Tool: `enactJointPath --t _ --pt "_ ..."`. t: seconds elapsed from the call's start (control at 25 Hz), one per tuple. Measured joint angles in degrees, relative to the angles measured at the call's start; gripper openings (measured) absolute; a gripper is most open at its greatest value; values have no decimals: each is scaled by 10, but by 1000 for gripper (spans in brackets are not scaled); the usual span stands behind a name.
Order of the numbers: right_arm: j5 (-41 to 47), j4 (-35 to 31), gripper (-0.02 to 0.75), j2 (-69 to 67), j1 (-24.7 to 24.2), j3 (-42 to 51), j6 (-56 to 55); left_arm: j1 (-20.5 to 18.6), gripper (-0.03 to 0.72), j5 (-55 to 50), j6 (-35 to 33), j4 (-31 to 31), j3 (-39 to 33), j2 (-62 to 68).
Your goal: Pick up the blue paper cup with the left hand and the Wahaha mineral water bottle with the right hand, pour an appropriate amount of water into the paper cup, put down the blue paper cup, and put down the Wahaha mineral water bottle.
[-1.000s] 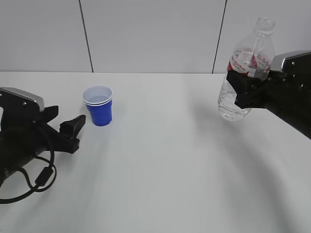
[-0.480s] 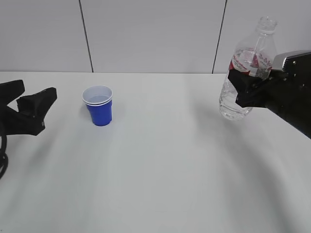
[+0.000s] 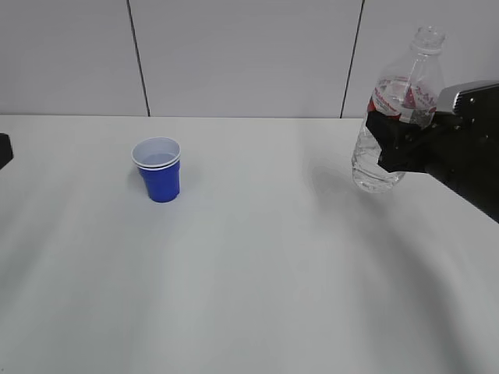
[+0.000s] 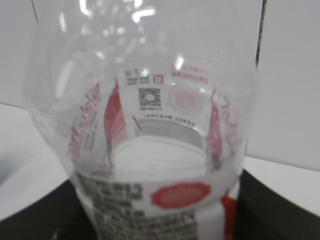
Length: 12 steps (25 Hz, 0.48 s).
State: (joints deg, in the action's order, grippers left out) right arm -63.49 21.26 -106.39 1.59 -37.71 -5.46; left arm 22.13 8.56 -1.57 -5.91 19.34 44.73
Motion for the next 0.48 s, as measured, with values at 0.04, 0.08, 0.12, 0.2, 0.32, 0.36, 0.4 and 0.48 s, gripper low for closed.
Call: enactJointPath --t 0.04,0.08,0.12,0.2,0.32,0.36,0.4,0.48 --pt "0 0 421 0 0 0 0 0 557 -38 0 4 6 -28" --pt "0 0 421 0 0 0 0 0 555 -92 0 10 14 -54" --pt "0 -1 421 0 0 0 0 0 554 -140 0 14 23 -80" --pt "0 0 421 0 0 0 0 0 553 -222 0 26 42 -126" --pt "0 0 421 0 0 0 0 0 552 -351 0 54 87 -200" --pt "0 0 421 0 0 0 0 0 552 -385 0 64 104 -220" --pt "0 0 421 0 0 0 0 0 552 -410 0 70 117 -240" --pt "0 0 421 0 0 0 0 0 552 -466 0 78 143 -283"
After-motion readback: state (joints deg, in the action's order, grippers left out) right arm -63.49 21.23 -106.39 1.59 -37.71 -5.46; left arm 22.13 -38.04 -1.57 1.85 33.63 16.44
